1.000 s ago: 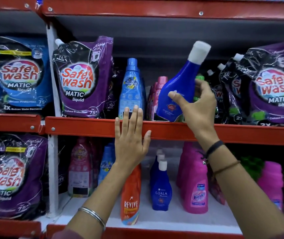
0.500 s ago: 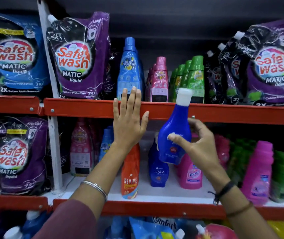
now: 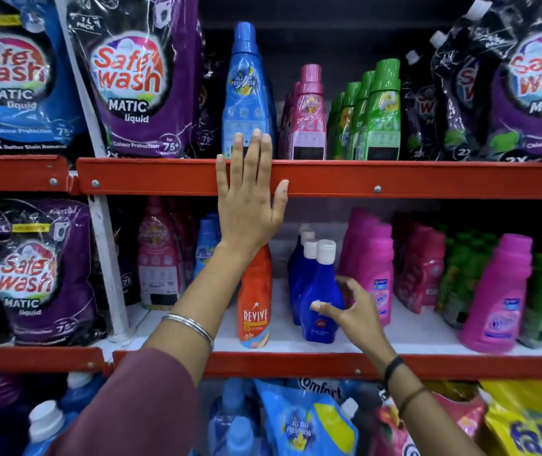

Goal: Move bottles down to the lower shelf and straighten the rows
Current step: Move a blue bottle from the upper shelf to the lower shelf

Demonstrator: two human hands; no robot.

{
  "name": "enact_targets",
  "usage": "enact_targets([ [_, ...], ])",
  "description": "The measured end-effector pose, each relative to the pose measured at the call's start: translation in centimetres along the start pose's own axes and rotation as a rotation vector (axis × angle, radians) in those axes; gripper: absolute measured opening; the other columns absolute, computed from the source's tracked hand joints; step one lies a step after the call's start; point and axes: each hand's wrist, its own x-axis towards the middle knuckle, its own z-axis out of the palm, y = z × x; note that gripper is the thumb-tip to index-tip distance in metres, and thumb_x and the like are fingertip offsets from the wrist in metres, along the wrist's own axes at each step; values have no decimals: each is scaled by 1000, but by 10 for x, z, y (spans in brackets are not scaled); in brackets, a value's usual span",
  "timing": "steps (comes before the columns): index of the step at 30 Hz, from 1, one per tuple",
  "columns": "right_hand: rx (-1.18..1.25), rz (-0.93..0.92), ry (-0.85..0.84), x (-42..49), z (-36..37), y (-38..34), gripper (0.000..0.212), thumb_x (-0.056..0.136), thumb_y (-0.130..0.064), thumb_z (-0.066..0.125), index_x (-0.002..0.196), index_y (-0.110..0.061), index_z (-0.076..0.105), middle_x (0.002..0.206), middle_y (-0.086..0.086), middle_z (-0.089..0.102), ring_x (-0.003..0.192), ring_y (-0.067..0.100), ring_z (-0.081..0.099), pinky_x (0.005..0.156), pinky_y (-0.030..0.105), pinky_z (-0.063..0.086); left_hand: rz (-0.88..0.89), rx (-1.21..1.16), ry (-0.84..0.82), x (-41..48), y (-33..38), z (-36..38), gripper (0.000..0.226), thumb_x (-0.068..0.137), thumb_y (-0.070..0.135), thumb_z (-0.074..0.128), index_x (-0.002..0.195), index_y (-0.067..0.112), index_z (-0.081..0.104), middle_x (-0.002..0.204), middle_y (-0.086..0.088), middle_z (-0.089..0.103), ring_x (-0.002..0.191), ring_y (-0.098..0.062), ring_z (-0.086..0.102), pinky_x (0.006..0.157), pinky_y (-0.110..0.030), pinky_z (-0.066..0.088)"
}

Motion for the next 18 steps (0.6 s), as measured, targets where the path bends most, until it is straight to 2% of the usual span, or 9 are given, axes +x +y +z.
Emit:
enact_targets([
  [4,6,28,-42,5,12,21,72,52,-47,86,115,-19,62,112,1,71,102,20,67,83,36,57,1,6,-1,-2,-1,1,61,101,42,29,150,6,25,158,-11,29,147,-31,18,121,-44,-2],
  [7,15,38,-69,7,17,28,66,62,-32,88,119,-13,60,117,3,68,107,19,64,80,23,52,4,4,4,-1,-1,2,61,101,41,30,150,7,25,158,-11,30,147,-31,19,121,-46,0],
  [15,-5,2,-133,12,17,30,62,69,-28,84,122,-12,58,119,4,67,109,20,62,73,8,49,7,6,-11,-2,0,1,60,102,41,30,150,6,26,157,-12,31,147,-33,21,121,-47,3],
  [18,3,-7,-154,7,15,27,62,73,-28,81,126,-13,56,121,4,66,111,19,62,83,16,50,-4,21,-28,-1,0,-2,60,102,41,30,150,7,25,158,-12,30,147,-32,20,121,-45,-3],
])
